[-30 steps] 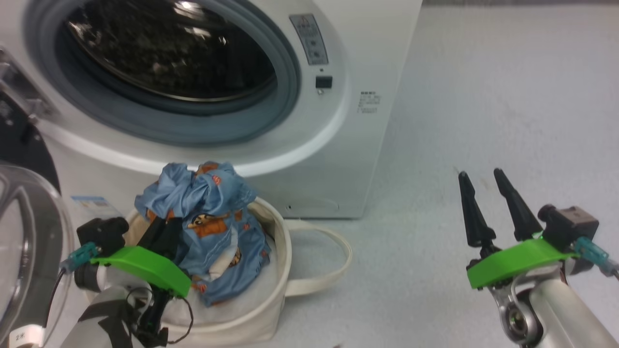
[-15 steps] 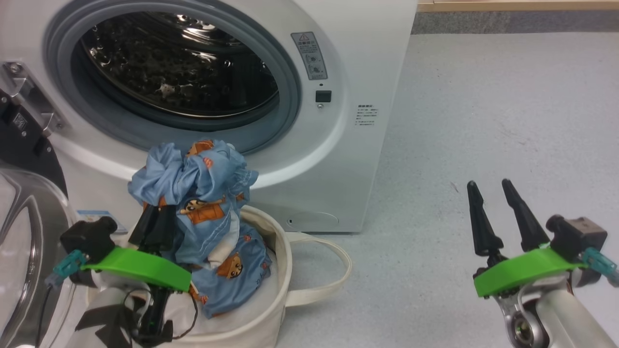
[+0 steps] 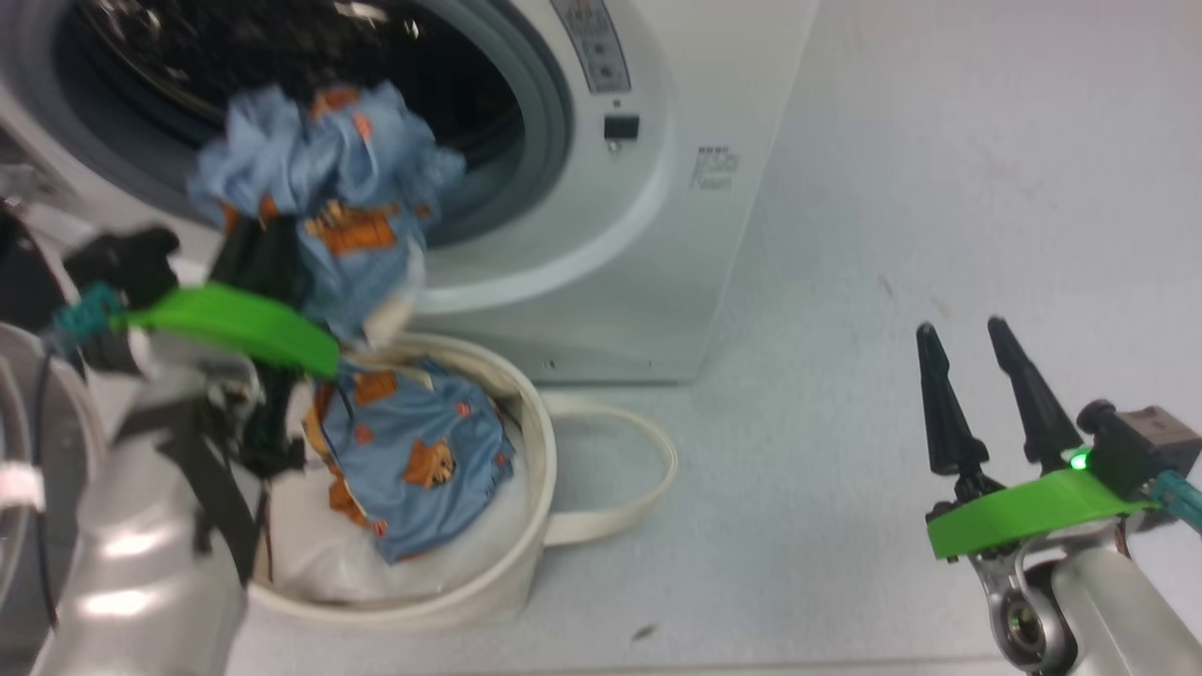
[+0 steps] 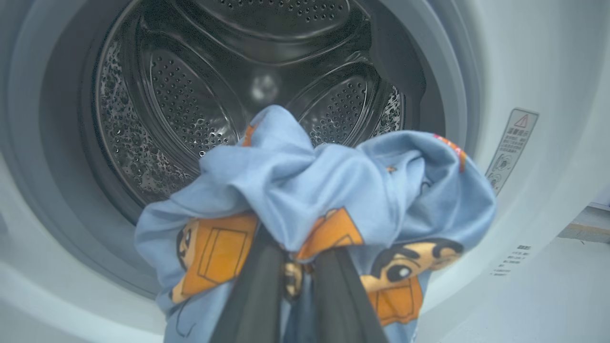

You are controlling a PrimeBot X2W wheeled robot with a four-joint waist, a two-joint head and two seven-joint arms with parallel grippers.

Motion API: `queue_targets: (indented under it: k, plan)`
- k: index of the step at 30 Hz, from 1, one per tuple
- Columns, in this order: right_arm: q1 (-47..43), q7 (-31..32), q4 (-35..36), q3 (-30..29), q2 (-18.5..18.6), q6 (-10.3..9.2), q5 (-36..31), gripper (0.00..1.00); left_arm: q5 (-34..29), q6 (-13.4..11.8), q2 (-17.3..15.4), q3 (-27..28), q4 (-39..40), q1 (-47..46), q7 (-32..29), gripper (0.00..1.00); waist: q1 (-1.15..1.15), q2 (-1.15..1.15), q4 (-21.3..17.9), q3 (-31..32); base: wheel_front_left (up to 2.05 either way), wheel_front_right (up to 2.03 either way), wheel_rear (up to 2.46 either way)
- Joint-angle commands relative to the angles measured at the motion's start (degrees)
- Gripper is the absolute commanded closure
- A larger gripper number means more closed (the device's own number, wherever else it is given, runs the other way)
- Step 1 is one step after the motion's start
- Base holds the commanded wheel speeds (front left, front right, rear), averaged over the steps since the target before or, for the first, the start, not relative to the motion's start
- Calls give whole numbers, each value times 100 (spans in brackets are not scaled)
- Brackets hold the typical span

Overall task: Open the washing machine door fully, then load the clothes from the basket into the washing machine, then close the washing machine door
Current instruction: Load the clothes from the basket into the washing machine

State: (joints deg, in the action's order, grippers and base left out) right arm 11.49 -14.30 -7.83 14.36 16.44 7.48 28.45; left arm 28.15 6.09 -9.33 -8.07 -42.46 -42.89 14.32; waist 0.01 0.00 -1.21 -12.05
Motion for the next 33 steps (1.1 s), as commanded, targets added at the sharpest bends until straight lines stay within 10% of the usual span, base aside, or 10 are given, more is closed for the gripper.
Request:
queue_targets:
  k: [1,33]
  plan:
    - [157,-70,432,69,78,1,-136,0,-173,45,-284,221,-110,-526,68,100,-1,0,-127,-468,0,0,0]
    - [-239,-70,2396,47,-696,1,-1221,0,-1250,135,-1124,877,-859,-3685,68,100,-1,0,-1089,-2895,0,0,0]
